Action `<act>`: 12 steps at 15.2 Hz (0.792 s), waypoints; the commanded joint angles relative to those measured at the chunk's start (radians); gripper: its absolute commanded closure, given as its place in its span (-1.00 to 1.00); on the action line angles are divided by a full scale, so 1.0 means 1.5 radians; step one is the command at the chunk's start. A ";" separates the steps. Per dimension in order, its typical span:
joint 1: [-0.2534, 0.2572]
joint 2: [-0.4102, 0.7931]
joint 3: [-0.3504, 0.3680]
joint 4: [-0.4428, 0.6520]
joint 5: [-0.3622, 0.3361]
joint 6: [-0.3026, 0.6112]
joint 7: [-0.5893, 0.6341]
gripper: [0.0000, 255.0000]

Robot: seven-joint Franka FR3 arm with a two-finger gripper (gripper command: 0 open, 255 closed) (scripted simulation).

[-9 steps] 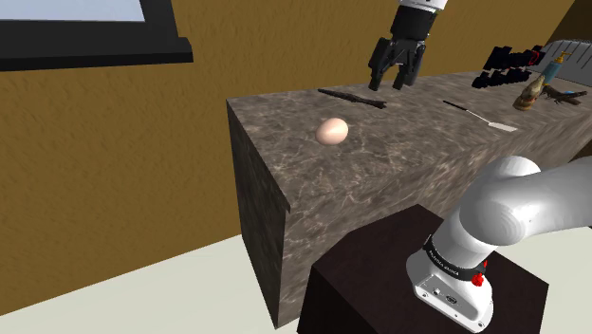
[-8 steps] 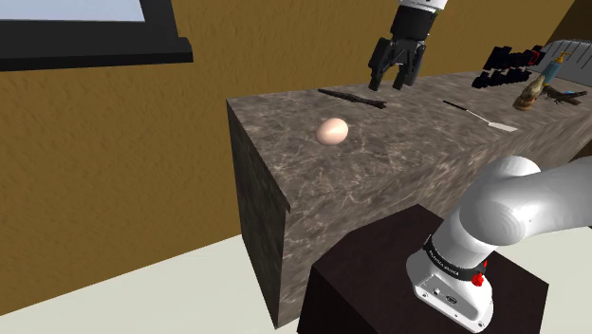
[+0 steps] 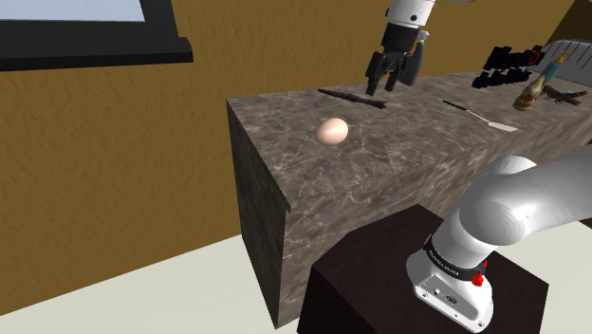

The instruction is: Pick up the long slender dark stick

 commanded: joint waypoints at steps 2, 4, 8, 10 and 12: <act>0.000 0.053 -0.034 0.020 -0.025 0.031 -0.065 -1.00; 0.001 0.092 -0.055 0.036 -0.037 0.054 -0.105 -1.00; 0.004 0.178 -0.094 0.080 -0.051 0.097 -0.185 -1.00; 0.005 0.224 -0.113 0.107 -0.052 0.116 -0.225 -1.00; 0.006 0.272 -0.130 0.137 -0.050 0.134 -0.265 -1.00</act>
